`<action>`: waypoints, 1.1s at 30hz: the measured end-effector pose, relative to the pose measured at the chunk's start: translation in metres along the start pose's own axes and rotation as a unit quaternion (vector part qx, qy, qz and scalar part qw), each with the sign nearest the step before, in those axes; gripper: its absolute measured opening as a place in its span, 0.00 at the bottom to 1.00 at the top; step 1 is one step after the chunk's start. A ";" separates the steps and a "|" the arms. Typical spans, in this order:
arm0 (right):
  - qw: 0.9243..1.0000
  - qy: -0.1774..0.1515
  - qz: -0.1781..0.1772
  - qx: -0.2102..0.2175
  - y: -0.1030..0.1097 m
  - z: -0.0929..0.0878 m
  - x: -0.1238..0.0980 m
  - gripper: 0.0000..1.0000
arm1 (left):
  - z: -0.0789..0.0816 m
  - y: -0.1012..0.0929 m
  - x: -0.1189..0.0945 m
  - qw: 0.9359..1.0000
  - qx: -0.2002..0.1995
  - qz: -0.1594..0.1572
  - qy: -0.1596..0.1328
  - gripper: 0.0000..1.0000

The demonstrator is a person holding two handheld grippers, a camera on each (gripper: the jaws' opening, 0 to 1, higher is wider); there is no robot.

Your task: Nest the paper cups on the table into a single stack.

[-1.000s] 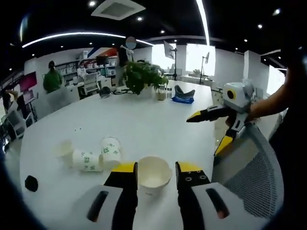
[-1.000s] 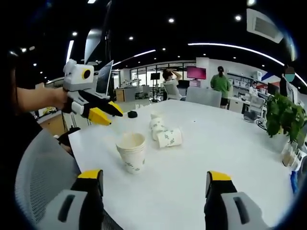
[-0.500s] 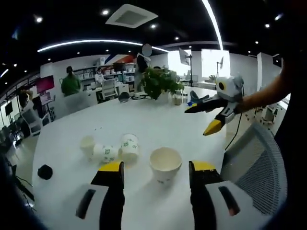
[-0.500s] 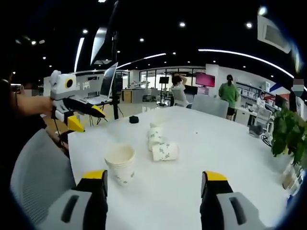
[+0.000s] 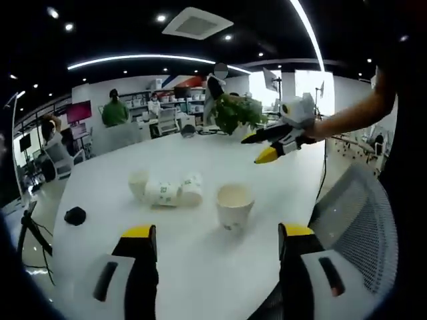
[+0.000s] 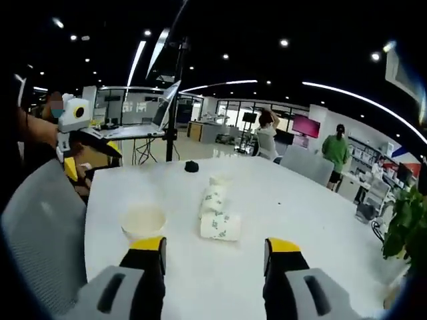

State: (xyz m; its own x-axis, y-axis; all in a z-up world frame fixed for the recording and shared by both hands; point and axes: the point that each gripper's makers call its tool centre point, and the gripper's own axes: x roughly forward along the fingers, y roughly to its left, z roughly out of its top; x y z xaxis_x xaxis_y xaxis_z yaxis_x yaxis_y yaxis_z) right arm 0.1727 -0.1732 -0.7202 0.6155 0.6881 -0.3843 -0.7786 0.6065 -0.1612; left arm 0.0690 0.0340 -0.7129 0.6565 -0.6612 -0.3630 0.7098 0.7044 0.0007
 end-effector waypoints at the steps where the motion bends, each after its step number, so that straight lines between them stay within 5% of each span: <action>1: 1.000 0.000 0.001 0.003 -0.002 -0.001 0.002 0.58 | -0.002 0.000 -0.002 1.000 -0.002 0.000 -0.001 0.73; 10: 0.998 -0.019 0.024 0.057 -0.026 0.001 0.026 0.54 | -0.032 -0.007 -0.012 1.000 0.008 0.001 0.028 0.82; 17: 0.993 -0.028 0.059 0.096 -0.035 0.003 0.046 0.56 | -0.036 -0.020 -0.008 1.000 -0.017 -0.013 0.009 0.85; 33: 0.989 0.027 0.117 0.080 -0.036 -0.017 0.095 0.55 | -0.030 -0.014 0.000 0.998 -0.053 -0.006 -0.042 0.99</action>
State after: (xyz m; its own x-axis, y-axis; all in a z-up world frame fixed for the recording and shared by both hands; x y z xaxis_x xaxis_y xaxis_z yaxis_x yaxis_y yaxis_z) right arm 0.2569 -0.1362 -0.7669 0.4092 0.7975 -0.4434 -0.8671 0.4911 0.0831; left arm 0.0518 0.0318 -0.7406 0.6695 -0.6865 -0.2838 0.6903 0.7161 -0.1036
